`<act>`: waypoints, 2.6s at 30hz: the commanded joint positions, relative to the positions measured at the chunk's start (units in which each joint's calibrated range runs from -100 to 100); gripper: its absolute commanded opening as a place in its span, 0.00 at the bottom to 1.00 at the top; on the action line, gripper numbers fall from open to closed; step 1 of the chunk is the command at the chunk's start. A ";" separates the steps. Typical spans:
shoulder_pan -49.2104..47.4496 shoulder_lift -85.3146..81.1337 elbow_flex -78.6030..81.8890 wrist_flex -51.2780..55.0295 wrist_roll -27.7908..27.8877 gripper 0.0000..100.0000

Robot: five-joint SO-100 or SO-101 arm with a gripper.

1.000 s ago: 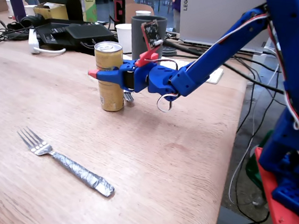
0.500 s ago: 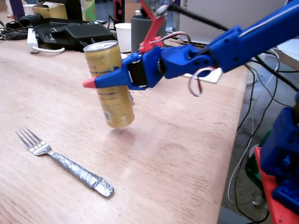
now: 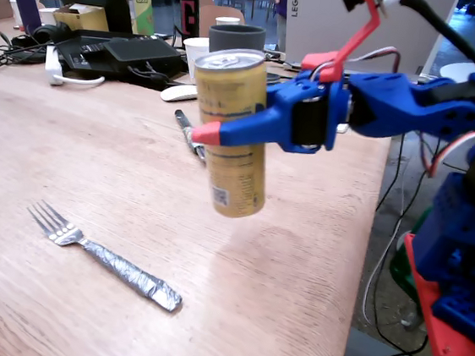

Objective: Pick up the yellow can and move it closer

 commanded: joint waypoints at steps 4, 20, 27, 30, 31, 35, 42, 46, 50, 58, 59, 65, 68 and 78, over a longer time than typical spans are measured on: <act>0.95 -20.92 -1.69 23.30 -0.10 0.17; 0.95 -37.90 4.35 43.99 0.34 0.17; -0.41 -37.90 5.29 43.33 0.34 0.17; -0.41 -37.90 4.92 43.33 0.39 0.17; -0.41 -37.90 4.82 43.33 0.39 0.17; -0.41 -37.90 4.73 43.82 0.39 0.17; -0.41 -37.90 4.54 43.08 0.44 0.17; -0.24 -37.90 4.44 43.00 0.44 0.17; -0.07 -37.90 4.44 43.00 0.44 0.17; 0.27 -37.90 4.44 43.00 0.44 0.17; 0.27 -37.90 4.44 43.00 0.44 0.17; 0.78 -37.90 4.44 43.00 0.44 0.17; 0.78 -37.90 4.44 43.00 0.44 0.17; 0.61 -37.90 4.44 43.00 0.44 0.17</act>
